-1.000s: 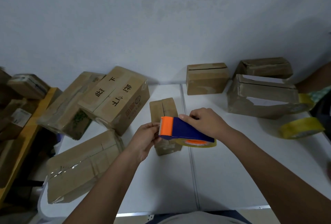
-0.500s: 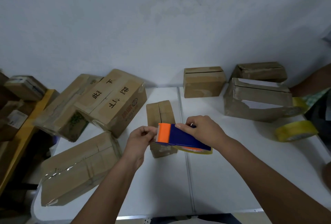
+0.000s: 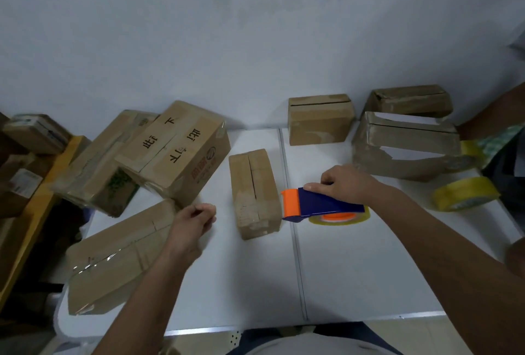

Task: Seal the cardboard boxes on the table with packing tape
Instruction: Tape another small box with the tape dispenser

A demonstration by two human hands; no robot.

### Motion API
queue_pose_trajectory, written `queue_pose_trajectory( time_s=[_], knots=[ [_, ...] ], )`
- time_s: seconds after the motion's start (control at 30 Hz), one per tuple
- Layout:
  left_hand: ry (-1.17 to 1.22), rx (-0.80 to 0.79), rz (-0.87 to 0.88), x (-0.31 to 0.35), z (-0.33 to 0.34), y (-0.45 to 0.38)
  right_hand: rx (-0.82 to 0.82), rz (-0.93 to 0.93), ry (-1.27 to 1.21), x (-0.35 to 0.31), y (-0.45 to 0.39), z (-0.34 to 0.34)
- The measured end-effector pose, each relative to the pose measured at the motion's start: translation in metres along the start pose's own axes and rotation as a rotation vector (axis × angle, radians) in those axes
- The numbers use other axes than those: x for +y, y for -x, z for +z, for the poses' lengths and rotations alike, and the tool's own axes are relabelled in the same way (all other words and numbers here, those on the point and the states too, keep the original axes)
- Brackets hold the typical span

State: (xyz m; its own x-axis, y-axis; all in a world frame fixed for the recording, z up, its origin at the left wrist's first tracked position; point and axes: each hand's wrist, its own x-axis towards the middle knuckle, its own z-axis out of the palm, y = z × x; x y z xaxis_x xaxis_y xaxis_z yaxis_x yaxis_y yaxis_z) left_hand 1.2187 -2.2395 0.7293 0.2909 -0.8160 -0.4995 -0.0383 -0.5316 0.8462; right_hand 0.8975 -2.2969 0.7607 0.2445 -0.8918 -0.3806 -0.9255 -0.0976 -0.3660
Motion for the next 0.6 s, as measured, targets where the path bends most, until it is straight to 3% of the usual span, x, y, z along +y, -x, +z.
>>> queue_pose_trajectory(
  time_s=[0.23, 0.6],
  knots=[
    [0.001, 0.048, -0.029, -0.033, 0.020, 0.002, 0.078, 0.085, 0.046, 0.012, -0.004, 0.021],
    [-0.071, 0.113, -0.055, -0.048, 0.039, -0.001, 0.067, 0.098, 0.103, 0.012, -0.013, 0.030]
  ],
)
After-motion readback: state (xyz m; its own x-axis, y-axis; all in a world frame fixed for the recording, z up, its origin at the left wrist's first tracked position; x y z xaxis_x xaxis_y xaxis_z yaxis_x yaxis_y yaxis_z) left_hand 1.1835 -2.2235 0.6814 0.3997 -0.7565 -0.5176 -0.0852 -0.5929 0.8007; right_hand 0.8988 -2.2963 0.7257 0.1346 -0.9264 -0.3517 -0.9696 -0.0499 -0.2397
